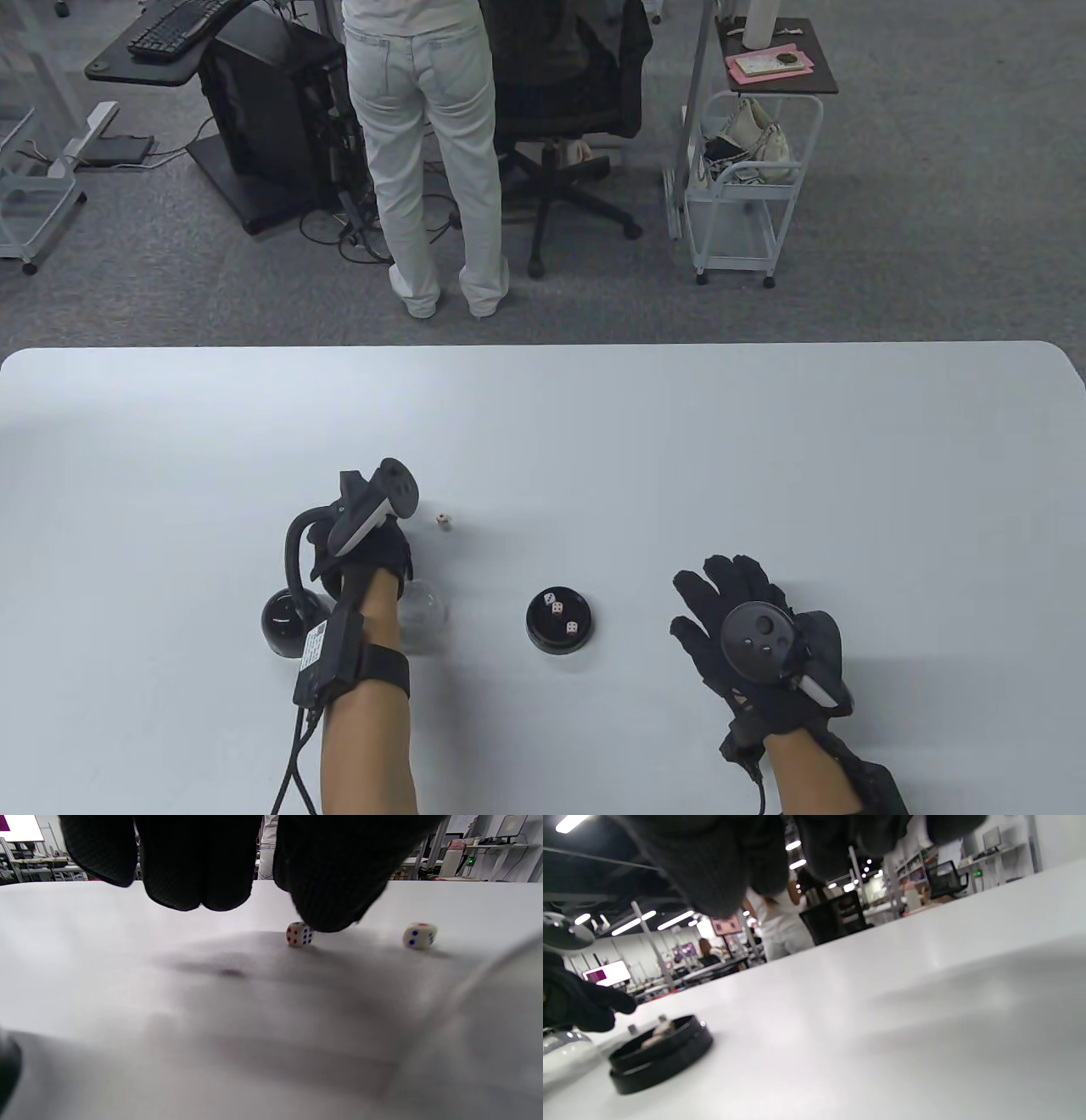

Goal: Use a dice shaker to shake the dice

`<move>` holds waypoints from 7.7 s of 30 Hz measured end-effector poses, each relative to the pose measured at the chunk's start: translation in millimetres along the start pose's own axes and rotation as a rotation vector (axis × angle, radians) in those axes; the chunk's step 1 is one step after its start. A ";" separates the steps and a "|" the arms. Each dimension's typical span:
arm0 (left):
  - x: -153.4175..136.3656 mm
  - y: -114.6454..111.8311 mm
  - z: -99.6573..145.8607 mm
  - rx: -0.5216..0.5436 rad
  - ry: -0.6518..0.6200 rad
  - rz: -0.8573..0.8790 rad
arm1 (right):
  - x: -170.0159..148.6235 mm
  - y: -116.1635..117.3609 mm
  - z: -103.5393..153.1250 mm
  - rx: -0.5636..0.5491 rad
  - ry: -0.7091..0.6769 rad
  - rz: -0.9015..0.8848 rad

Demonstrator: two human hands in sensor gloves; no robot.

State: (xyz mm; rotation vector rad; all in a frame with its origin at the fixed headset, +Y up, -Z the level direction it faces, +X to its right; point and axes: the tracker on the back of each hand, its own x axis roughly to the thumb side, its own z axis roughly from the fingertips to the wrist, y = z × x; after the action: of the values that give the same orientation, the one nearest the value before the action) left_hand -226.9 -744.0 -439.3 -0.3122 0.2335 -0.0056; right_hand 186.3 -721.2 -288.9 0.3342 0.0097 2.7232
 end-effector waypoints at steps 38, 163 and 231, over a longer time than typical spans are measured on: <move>88.3 8.3 96.0 0.046 -0.591 0.162 | 4.3 0.0 0.8 -0.007 -0.015 0.024; 96.3 -28.3 142.0 0.174 -0.654 0.274 | 8.0 0.6 0.8 -0.001 0.004 0.040; -100.3 -46.3 92.7 0.152 -0.010 0.308 | 10.2 2.9 1.6 -0.004 -0.001 0.074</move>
State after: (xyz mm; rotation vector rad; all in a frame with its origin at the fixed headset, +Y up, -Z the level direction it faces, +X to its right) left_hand -301.9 -755.8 -316.6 -0.1229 0.2678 0.2809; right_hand 176.5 -720.0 -284.8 0.3416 -0.0093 2.7954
